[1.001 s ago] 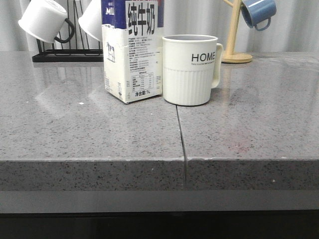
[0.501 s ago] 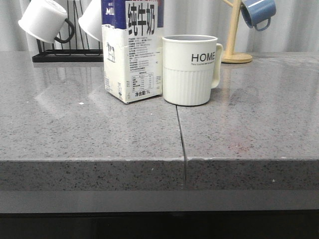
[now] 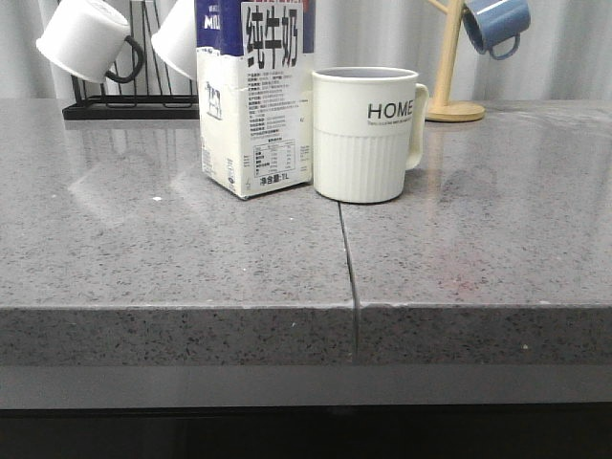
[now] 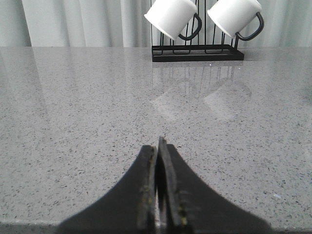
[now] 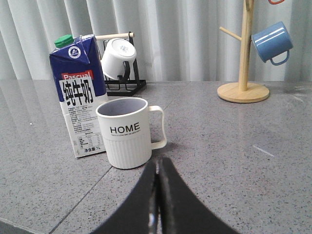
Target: Place milk next to cup
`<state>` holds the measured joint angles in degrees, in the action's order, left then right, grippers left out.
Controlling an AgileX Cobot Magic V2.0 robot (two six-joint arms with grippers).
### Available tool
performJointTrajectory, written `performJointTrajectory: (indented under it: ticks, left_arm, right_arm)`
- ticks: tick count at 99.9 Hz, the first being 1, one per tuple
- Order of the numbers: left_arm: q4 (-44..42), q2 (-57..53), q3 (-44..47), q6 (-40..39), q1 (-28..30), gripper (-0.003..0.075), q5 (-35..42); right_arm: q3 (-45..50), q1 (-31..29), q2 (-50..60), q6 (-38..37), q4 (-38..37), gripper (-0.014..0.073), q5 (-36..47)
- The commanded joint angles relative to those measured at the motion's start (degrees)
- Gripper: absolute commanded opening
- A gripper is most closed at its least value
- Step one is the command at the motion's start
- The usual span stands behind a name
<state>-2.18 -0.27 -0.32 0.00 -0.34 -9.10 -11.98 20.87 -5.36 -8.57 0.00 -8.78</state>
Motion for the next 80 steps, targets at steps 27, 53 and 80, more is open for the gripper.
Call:
performJointTrajectory:
  ticks: [27, 53, 80]
  left_arm:
    - [0.1, -1.7, 2.6, -0.6, 0.1, -0.002, 4.2]
    - [0.1, -1.7, 2.6, -0.6, 0.1, -0.002, 4.2]
    - [0.1, -1.7, 2.6, -0.6, 0.1, -0.002, 4.2]
  right_arm:
    - [-1.4, 0.0, -0.7, 0.1, -0.7, -0.0066, 4.4]
    - [-1.4, 0.0, -0.7, 1.2, -3.4, -0.0066, 2.4]
    - [-1.1, -2.7, -1.1, 1.2, -3.7, -0.0066, 3.1]
